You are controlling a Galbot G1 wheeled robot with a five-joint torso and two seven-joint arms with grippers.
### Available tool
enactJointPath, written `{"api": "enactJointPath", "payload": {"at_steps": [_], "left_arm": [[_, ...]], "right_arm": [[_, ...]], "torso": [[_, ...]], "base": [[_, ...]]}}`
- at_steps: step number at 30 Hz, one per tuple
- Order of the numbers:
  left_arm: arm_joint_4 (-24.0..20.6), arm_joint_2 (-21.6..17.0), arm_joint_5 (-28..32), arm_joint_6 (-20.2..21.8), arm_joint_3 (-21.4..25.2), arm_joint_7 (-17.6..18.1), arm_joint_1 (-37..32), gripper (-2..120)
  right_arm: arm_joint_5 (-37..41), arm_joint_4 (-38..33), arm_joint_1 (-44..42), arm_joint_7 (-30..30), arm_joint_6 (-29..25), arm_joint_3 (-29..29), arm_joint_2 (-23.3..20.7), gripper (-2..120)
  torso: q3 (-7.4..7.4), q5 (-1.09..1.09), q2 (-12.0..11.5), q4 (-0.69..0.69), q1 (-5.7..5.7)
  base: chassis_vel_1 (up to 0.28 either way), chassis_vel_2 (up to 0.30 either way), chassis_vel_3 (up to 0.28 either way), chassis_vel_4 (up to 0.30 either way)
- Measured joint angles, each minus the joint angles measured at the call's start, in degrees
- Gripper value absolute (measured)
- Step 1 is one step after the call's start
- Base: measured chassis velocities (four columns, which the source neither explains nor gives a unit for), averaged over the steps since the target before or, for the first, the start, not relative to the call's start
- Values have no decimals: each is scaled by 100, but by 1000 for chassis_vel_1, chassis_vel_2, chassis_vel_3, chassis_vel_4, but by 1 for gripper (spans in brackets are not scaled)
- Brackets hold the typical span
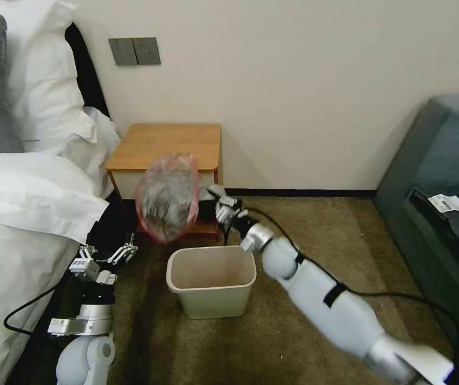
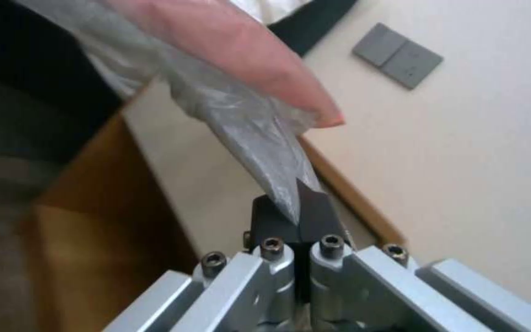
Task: Pick up the garbage bag from the table and place it over the trash can.
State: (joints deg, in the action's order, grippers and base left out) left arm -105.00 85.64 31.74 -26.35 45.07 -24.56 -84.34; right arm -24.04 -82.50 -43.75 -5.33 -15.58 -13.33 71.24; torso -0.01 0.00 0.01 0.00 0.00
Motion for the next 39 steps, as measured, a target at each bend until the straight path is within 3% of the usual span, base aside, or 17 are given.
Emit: {"api": "enactJointPath", "payload": {"at_steps": [17, 31, 39], "left_arm": [[118, 27, -35, -20, -183, -14, 13, 98], [133, 49, -57, -21, -234, -18, 14, 98], [124, 45, -64, -20, -261, -19, 17, 98]], "right_arm": [[-397, -822, -1478, 229, -15, 261, -416, 0], [261, -1120, -1880, 431, 198, 368, -692, 0], [601, -1199, -1925, 600, 198, 380, -774, 25]], "torso": [[0, 0, 0, 0, 0], [1, 0, 0, 0, 0], [1, 0, 0, 0, 0]], "base": [[0, 0, 0, 0], [0, 0, 0, 0], [0, 0, 0, 0]]}}
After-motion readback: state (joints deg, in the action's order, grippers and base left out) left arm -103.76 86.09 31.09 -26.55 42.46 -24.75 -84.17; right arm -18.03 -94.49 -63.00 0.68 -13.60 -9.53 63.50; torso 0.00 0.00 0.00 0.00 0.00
